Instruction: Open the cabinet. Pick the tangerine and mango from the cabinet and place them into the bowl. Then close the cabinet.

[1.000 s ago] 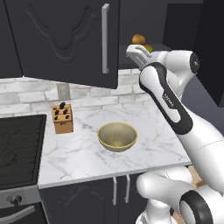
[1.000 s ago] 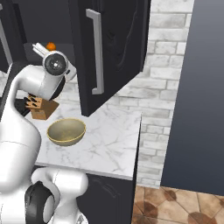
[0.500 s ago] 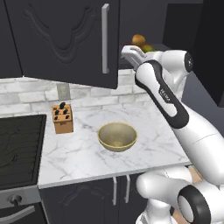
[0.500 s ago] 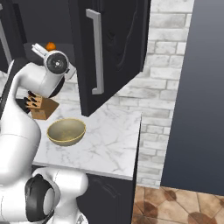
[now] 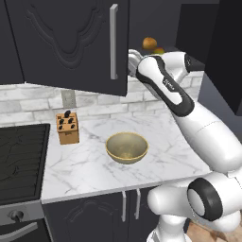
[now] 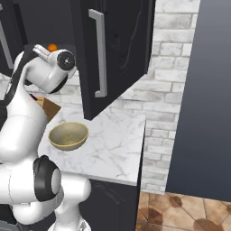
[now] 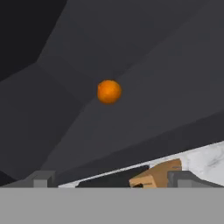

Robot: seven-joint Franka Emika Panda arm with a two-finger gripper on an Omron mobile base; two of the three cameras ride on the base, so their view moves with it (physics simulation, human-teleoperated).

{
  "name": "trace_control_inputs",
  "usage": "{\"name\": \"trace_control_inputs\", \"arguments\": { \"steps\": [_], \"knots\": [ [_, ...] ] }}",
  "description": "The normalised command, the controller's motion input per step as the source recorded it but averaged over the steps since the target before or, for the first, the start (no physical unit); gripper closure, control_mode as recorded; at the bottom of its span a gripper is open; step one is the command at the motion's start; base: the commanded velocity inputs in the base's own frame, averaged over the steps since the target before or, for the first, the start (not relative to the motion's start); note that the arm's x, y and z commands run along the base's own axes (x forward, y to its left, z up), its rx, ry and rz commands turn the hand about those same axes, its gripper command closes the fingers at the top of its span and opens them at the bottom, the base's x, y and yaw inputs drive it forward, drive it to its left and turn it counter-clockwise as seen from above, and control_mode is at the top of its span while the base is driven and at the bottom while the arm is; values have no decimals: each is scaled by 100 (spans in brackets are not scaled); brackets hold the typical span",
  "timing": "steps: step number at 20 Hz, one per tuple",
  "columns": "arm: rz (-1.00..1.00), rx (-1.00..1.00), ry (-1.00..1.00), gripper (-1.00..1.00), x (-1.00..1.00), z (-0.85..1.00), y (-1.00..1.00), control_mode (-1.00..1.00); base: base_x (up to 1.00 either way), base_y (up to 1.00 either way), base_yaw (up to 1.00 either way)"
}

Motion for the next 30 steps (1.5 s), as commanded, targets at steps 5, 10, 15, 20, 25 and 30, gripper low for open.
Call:
{"name": "trace_control_inputs", "arguments": {
  "steps": [5,10,15,20,25,30],
  "knots": [
    [22,0,2,-100,40,-17,17,-100,0,0,0],
    [17,0,0,-100,32,-18,11,-100,0,0,0],
    [9,0,4,-100,47,-8,8,-100,0,0,0],
    [14,0,5,-100,65,-14,31,-100,0,0,0],
    [15,0,3,-100,67,-22,41,-100,0,0,0],
    [10,0,1,-100,78,-41,41,-100,0,0,0]
  ]
}}
